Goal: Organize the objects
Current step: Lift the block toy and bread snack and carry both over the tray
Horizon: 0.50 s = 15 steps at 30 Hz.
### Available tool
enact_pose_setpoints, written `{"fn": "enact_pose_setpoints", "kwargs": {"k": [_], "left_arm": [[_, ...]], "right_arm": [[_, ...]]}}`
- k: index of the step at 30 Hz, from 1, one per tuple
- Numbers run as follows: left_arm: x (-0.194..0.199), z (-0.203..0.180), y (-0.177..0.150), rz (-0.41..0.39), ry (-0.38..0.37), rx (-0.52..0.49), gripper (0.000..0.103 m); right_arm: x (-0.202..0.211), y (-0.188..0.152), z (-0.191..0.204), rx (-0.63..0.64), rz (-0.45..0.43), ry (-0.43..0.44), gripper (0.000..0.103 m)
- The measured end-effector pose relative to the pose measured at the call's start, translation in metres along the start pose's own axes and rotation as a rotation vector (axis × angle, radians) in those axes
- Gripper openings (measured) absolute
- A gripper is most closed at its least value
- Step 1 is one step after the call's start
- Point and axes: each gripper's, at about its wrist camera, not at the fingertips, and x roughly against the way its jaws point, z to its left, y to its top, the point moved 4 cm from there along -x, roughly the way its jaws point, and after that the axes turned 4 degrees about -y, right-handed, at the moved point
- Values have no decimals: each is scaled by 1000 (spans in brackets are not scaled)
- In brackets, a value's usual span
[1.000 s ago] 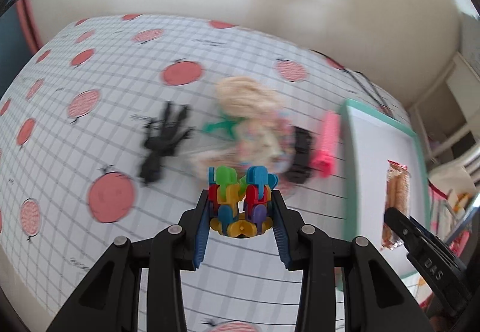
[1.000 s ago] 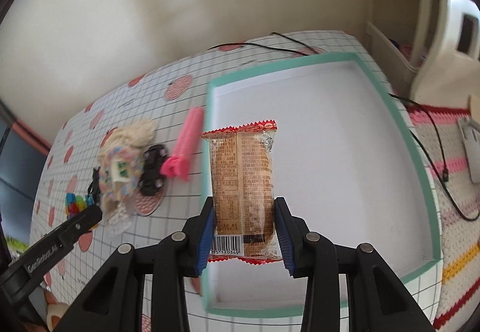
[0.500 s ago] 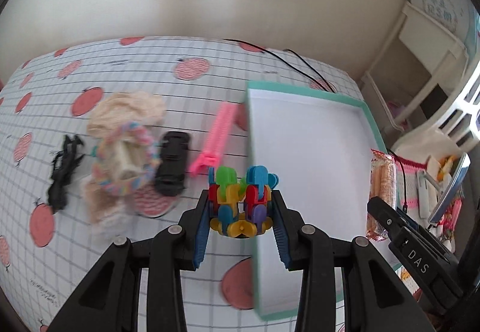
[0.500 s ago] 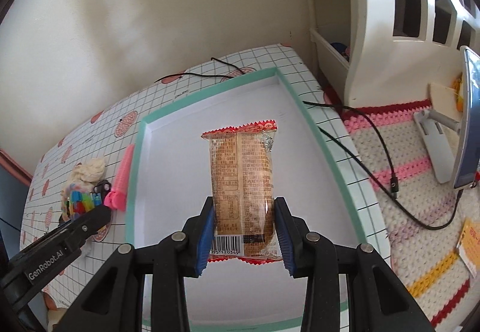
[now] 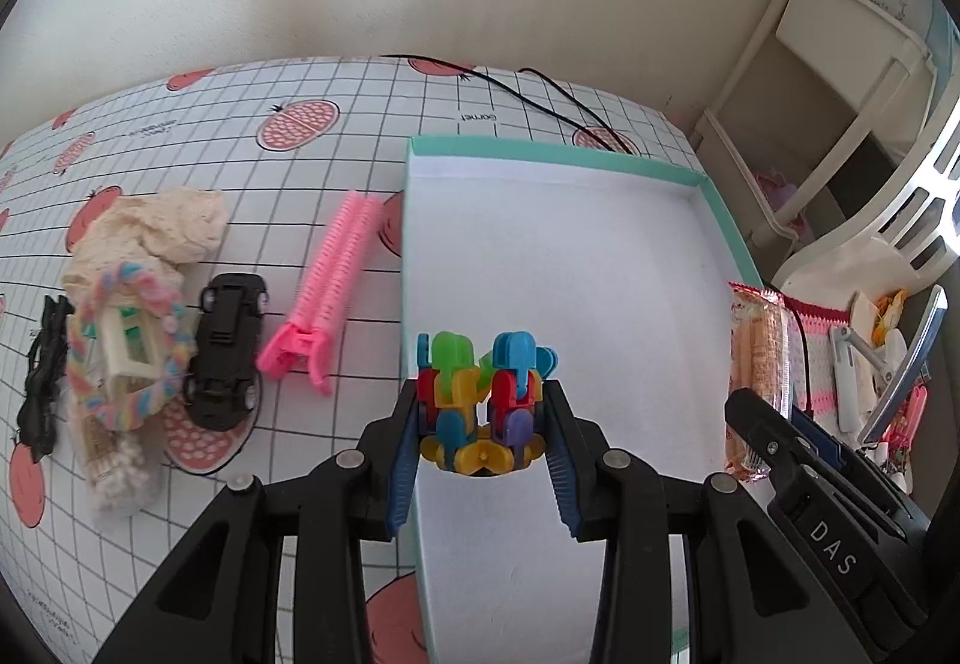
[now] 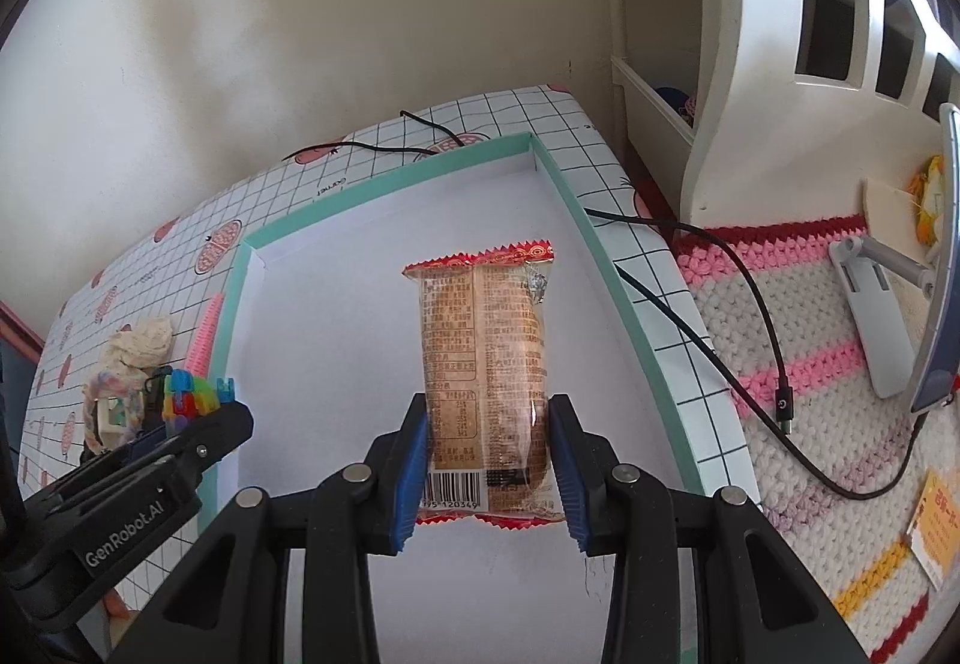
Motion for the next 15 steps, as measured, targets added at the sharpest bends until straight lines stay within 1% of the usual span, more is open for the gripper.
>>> {"fn": "enact_pose_setpoints", "kwargs": {"k": [8,12,15], "left_arm": [[-18,1,2,14,-7,-6,40],[-23,-4,5,2,-5,-31,40],[-28,-6,4,14,-13,-30,40]], "right_arm": [[-14,0,-1,-2,12,-1,40],[-22,-1,0,-8,22,1,40],[-24,-2,3,-2,25,1,41]]}}
